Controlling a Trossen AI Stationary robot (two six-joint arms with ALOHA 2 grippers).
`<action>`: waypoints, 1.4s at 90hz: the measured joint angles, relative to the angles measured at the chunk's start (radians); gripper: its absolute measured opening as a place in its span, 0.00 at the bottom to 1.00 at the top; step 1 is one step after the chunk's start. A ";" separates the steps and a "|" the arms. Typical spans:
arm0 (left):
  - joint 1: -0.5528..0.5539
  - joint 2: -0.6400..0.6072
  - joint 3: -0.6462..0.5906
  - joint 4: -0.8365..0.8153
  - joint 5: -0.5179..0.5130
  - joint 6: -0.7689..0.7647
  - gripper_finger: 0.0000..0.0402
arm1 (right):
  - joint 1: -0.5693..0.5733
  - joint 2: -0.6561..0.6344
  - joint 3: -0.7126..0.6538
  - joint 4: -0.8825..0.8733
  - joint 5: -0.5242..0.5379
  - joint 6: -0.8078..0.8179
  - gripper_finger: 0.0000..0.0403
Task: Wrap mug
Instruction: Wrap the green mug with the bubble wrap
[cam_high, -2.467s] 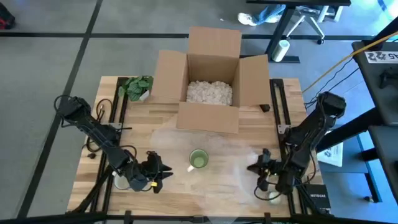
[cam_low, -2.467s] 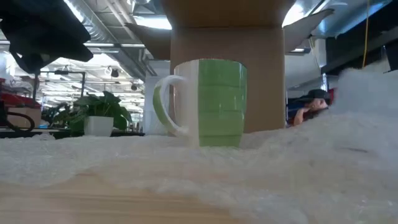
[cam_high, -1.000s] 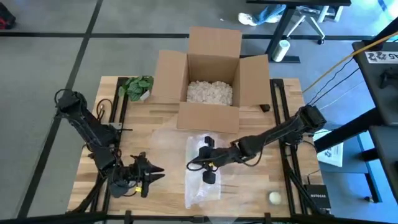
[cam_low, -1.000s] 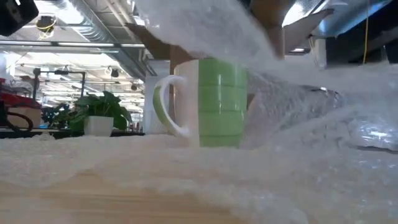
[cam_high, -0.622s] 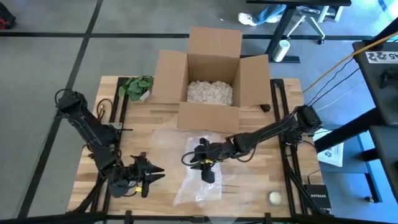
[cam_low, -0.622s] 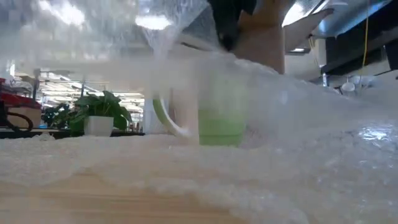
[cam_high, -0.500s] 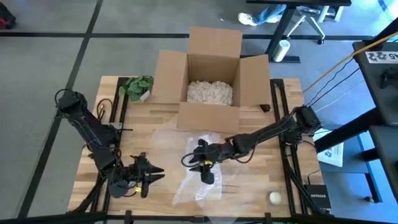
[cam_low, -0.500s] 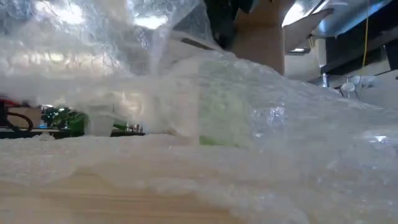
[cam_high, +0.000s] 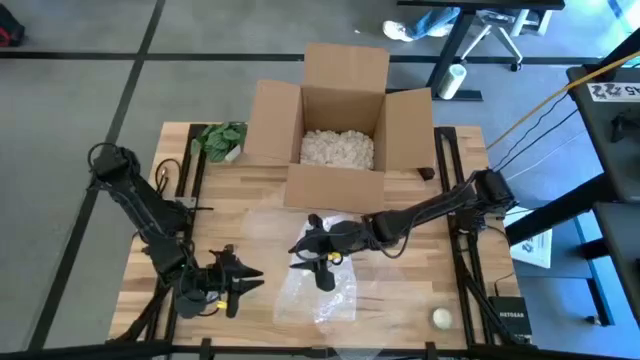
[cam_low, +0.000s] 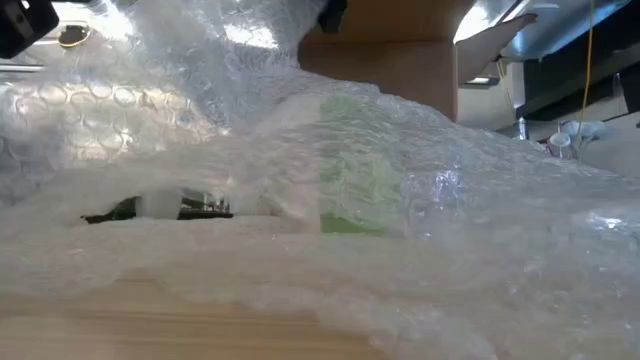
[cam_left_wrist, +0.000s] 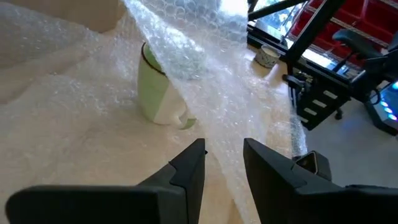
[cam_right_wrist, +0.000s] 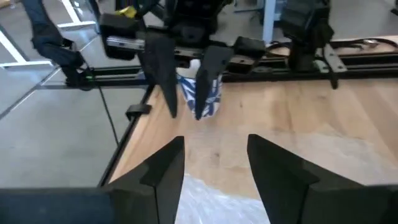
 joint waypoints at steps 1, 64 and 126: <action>0.000 0.000 0.000 -0.002 0.000 -0.002 0.23 | 0.000 0.000 0.007 -0.022 0.003 0.000 0.40; 0.000 0.000 0.000 -0.084 -0.005 -0.029 0.23 | -0.006 0.059 0.253 -0.730 0.014 0.080 0.01; 0.000 0.014 0.000 -0.083 -0.004 -0.108 0.23 | -0.038 0.239 0.255 -0.765 -0.172 0.092 0.00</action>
